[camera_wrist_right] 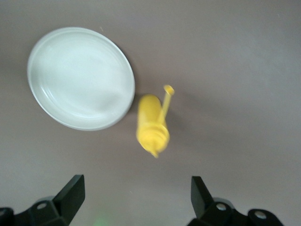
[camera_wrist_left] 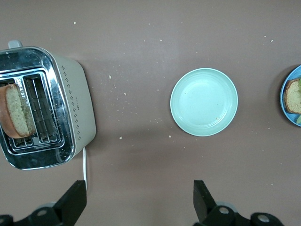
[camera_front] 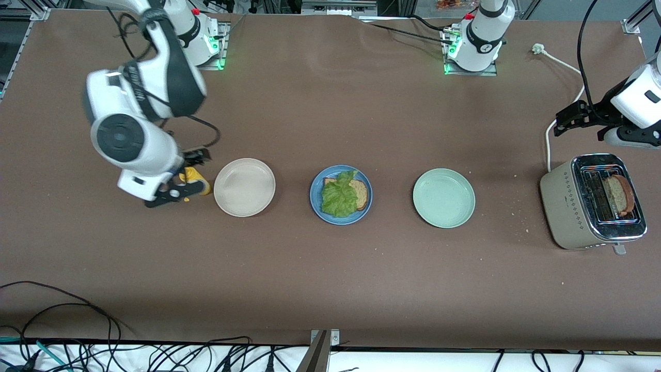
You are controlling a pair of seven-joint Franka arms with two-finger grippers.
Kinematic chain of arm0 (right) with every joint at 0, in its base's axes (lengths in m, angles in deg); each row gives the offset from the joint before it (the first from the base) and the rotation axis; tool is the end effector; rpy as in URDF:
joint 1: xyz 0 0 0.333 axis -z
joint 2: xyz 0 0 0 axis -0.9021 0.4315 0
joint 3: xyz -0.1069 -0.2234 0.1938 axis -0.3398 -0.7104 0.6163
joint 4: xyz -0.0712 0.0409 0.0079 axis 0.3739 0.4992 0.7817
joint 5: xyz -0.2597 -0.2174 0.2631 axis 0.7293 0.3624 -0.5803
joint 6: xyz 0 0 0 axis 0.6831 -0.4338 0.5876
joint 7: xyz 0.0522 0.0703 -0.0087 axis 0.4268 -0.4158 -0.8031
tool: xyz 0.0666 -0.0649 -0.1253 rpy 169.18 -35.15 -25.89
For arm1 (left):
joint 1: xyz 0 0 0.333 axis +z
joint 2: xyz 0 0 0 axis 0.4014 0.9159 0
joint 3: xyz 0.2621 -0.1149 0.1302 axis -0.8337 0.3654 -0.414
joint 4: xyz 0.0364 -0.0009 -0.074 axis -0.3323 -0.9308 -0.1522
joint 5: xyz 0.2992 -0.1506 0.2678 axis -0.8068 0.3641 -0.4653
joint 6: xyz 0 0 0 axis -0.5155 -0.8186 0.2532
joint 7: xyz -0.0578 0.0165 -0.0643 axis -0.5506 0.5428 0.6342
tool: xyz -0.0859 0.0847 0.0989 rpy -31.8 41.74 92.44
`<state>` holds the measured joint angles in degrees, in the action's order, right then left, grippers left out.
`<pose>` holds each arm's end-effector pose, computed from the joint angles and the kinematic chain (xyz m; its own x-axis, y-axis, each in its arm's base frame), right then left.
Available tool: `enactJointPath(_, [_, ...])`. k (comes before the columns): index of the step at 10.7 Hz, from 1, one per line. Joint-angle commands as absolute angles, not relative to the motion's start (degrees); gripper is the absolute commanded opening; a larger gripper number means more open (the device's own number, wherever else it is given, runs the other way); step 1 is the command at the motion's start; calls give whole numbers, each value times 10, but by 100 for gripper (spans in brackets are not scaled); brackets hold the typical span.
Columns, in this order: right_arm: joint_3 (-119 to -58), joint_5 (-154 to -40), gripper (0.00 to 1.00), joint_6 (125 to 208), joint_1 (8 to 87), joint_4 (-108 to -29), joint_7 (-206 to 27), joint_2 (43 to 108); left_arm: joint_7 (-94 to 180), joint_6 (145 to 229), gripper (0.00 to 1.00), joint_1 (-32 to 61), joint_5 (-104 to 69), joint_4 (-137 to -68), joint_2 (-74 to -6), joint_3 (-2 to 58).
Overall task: Make sandwich in blue plate with both arms
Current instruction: 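Withdraw the right gripper toward the yellow mustard bottle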
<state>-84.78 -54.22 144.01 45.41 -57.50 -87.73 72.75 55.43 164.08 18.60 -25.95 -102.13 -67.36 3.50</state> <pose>0.6309 0.1813 0.3681 0.8985 0.3394 -0.2786 0.3771 -0.9214 0.0936 0.5810 0.0098 0.5206 0.9957 -0.0812 -0.0443 -0.0805 -0.9966 0.0179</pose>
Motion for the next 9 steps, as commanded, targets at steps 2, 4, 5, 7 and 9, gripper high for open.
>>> enactJointPath(2, [-948,-555,100,1595,480,-842,-1048,547,557,1631,100,187,-268,-1010,-670,36])
enactJointPath(4, [-1014,-631,100,1628,480,-857,-1209,567,557,1631,100,187,-268,-1010,-670,36])
enactJointPath(5, [-1029,-662,100,1644,481,-859,-1258,584,557,1631,100,188,-268,-1010,-668,36])
enactJointPath(7, [-1039,-747,100,1651,493,-859,-1369,616,557,1631,100,188,-268,-1010,-668,36])
enactJointPath(9, [-1039,-846,100,1653,518,-858,-1500,656,557,1631,100,188,-267,-1010,-668,36])
